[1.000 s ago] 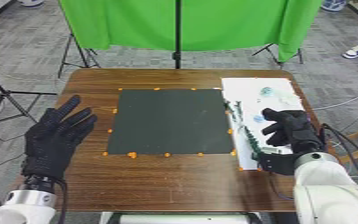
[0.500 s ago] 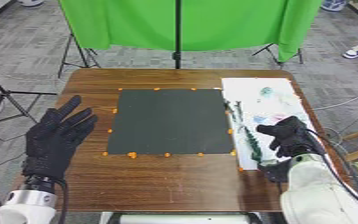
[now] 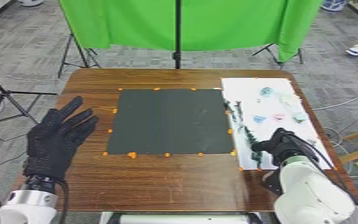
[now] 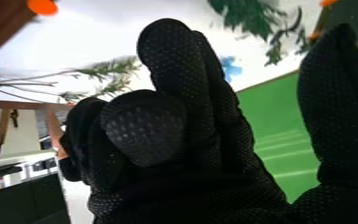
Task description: Arrange flowers
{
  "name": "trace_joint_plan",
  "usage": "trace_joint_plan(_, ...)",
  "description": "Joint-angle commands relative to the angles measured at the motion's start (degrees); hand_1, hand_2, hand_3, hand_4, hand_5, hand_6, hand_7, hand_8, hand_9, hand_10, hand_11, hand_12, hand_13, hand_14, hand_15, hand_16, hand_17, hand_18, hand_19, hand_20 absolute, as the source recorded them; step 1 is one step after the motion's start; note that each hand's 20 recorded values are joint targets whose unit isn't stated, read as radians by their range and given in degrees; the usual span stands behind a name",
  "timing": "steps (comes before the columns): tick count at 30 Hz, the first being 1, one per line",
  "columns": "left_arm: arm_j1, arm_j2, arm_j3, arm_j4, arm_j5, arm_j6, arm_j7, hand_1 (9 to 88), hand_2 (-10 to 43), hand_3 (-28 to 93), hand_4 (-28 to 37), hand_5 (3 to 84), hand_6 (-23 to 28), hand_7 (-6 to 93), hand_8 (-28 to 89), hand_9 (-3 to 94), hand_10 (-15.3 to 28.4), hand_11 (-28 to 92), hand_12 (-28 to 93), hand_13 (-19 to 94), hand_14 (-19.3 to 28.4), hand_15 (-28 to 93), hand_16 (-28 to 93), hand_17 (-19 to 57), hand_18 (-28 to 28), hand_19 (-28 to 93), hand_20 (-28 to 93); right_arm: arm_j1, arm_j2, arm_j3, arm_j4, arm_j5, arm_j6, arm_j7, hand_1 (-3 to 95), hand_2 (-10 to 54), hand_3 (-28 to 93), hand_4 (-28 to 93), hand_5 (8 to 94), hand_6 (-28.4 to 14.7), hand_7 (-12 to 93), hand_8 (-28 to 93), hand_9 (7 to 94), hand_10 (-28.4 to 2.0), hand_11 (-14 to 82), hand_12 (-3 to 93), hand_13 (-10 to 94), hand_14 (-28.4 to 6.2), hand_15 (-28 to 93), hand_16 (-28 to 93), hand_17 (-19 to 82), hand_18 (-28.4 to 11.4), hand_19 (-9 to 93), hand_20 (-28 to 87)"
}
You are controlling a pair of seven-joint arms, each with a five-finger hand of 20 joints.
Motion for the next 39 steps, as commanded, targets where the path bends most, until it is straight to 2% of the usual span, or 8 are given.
trace_joint_plan(1,-0.05,0.12,0.6,0.2,-0.25,0.47,-0.72,18.2,8.8,75,-28.3,35.3,8.1,14.5,-11,30.3,19.5,23,9,21,25.5,35,-6,-11.8,19.8,44,8,2.66,-0.49,-3.67,1.19,-3.01,-4.69,2.28,31.3,-6.6,66,-21,70.5,-9.8,24,-10,77.6,-18.1,44.3,20.0,79,-11.0,75,16,55,-20.9,93,49)
trace_joint_plan(11,-0.95,-0.28,0.64,0.32,0.22,-0.03,-2.35,18.3,8.9,75,-28.3,35.4,8.3,14.6,-11,30.3,19.6,23,9,21,25.4,35,-6,-11.8,19.7,44,8,8.46,-1.27,-12.52,4.05,-7.35,-6.87,4.18,31.8,-6.7,66,-21,70.9,-9.5,26,-10,77.6,-18.0,44.4,19.9,79,-11.0,75,16,55,-21.0,93,49)
trace_joint_plan(20,-0.92,-0.46,0.45,0.3,0.31,-0.14,-2.9,18.4,8.8,75,-28.3,35.4,8.2,14.8,-11,30.3,19.5,23,9,21,25.4,35,-6,-11.7,19.7,44,8,11.37,-2.26,-18.46,7.18,-10.01,-8.4,4.63,32.9,-7.2,66,-21,71.6,-8.8,29,-10,77.8,-17.7,45.2,20.0,79,-10.7,74,15,55,-20.8,93,49)
trace_joint_plan(24,-1.09,-0.28,0.67,0.33,0.18,0.0,-2.57,18.4,8.8,75,-28.3,35.4,8.3,14.8,-11,30.3,19.5,23,9,21,25.3,35,-6,-11.7,19.7,44,8,11.96,-2.71,-19.65,8.0,-8.69,-8.67,3.69,37.6,-9.0,69,-23,73.2,-6.3,34,-12,79.6,-15.6,47.9,21.0,80,-9.7,75,16,54,-21.6,93,48)
trace_joint_plan(27,-1.22,-0.28,0.73,0.4,0.2,0.0,-2.43,18.4,8.9,75,-28.3,35.4,8.2,14.8,-11,30.3,19.5,23,9,21,25.4,35,-6,-11.7,19.8,44,8,12.51,-2.83,-21.21,8.77,-10.43,-8.3,3.3,46.4,-9.5,67,-26,74.4,-5.7,35,8,80.9,-14.3,49.5,21.3,80,-9.2,75,17,53,-22.0,93,48)
trace_joint_plan(31,-0.9,-0.18,0.71,0.29,0.12,0.08,-2.09,18.4,8.9,75,-28.3,35.4,8.3,14.8,-11,30.3,19.5,24,9,21,25.4,35,-6,-11.7,19.7,44,8,11.99,-2.35,-21.15,8.32,-9.8,-3.82,2.22,53.4,-9.5,68,-27,78.4,-3.6,37,11,85.0,-12.3,49.3,21.8,82,-8.3,74,18,54,-21.7,93,47)
trace_joint_plan(36,-0.87,-0.01,0.6,0.22,0.09,0.1,-1.66,18.4,8.9,75,-28.3,35.4,8.3,14.9,-11,30.3,19.5,24,9,21,25.3,35,-6,-11.7,19.8,45,8,11.33,-1.41,-20.49,7.69,-11.81,1.47,2.05,54.3,-9.5,70,-28,81.0,-3.4,36,13,86.9,-11.8,48.8,22.1,84,-7.5,73,19,55,-21.4,93,48)
trace_joint_plan(39,-0.95,-0.15,0.4,0.12,0.22,0.02,-2.03,18.4,8.9,75,-28.3,35.4,8.3,14.9,-11,30.2,19.5,24,9,21,25.4,35,-6,-11.7,19.8,44,8,10.39,-0.86,-19.48,6.9,-14.62,4.62,2.86,54.2,-9.5,72,-28,82.3,-3.7,35,14,88.3,-11.7,48.5,22.0,85,-7.4,73,19,56,-21.3,93,48)
